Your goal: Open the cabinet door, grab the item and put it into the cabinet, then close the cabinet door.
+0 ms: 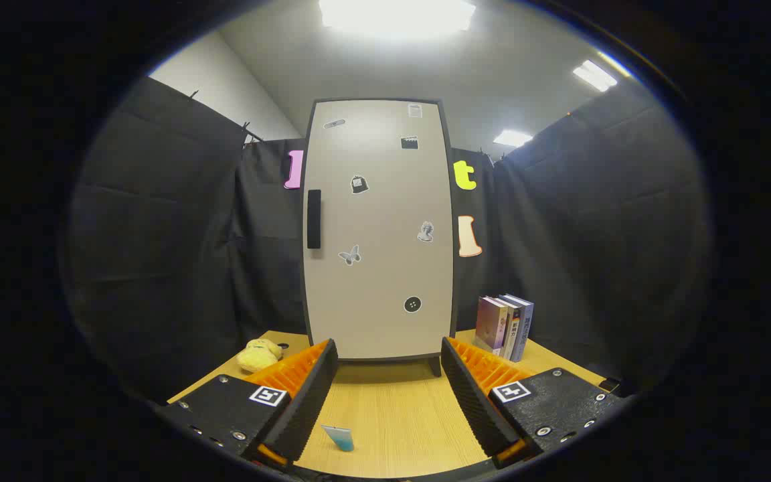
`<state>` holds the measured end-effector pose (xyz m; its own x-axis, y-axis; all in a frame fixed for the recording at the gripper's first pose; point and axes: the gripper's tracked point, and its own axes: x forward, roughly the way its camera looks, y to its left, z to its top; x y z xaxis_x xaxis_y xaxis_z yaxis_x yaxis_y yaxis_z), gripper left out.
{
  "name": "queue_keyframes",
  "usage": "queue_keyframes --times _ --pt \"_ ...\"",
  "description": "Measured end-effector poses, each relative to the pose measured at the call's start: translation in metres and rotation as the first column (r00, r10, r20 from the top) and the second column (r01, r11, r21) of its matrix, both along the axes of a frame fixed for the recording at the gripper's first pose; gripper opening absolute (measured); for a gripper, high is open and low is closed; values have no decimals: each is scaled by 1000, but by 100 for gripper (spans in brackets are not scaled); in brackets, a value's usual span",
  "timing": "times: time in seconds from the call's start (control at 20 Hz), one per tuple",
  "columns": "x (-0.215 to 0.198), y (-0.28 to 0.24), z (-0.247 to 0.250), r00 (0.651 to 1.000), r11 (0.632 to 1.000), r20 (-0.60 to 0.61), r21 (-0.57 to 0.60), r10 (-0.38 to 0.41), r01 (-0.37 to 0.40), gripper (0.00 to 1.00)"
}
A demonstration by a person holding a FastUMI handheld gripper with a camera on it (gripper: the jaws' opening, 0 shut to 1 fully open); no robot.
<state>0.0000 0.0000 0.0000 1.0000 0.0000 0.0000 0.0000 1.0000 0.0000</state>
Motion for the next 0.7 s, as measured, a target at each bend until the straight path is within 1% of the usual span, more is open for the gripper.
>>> queue_keyframes --times 0.7 --pt "17 -1 1 1000 1000 2 7 -3 3 95"
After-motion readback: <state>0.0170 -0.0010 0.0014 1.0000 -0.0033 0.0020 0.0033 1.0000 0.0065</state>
